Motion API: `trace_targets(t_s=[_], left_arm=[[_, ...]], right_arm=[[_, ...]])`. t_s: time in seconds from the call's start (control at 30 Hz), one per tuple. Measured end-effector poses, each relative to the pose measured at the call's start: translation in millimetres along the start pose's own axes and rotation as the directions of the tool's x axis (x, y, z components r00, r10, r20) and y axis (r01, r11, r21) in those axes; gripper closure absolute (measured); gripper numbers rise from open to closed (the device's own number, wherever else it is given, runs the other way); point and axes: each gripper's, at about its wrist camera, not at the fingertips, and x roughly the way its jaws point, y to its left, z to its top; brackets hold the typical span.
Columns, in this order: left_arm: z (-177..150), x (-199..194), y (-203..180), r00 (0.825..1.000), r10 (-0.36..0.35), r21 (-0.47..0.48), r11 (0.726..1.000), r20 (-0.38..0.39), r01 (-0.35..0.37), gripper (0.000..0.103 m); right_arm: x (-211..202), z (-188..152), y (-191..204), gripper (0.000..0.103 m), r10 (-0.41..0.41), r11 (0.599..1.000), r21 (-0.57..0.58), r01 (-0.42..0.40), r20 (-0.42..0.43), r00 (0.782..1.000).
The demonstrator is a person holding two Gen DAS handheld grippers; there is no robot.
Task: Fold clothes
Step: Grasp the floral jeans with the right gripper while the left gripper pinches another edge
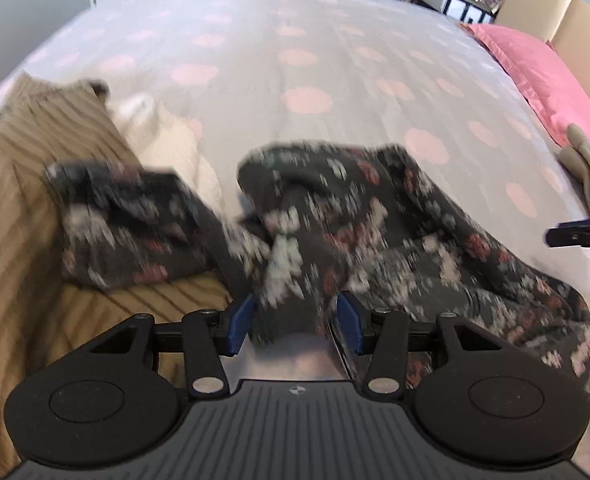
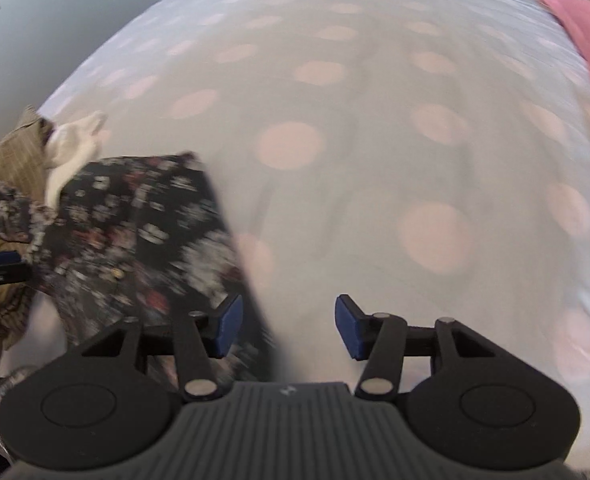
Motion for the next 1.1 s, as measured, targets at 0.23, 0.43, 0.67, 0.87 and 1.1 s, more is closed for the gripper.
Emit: trace_targets(t_s=[0.23, 0.43, 0.67, 0.87, 1.1], left_arm=[[15, -3, -28, 0.990, -0.142, 0.126, 0.982, 0.009, 0.139, 0.057], [14, 31, -43, 0.984, -0.173, 0.139, 0.974, -0.046, 0.178, 0.057], [8, 63, -50, 0.985, -0.133, 0.157, 0.976, -0.113, 0.150, 0.053], [8, 65, -56, 0.989, -0.078, 0.165, 0.981, -0.128, 0.098, 0.072], [10, 34, -53, 0.998, -0.020, 0.159, 0.987, -0.068, 0.030, 0.097]], right_arm=[[37, 31, 55, 0.046, 0.090, 0.990, -0.106, -0.092, -0.029, 0.996], [52, 46, 80, 0.044, 0.097, 0.979, -0.177, -0.100, -0.027, 0.995], [73, 51, 91, 0.046, 0.034, 0.974, -0.222, -0.044, -0.050, 0.998], [70, 48, 83, 0.095, 0.002, 0.980, -0.199, -0.008, -0.030, 1.000], [15, 45, 46, 0.100, -0.142, 0.979, -0.129, 0.156, 0.109, 0.984]])
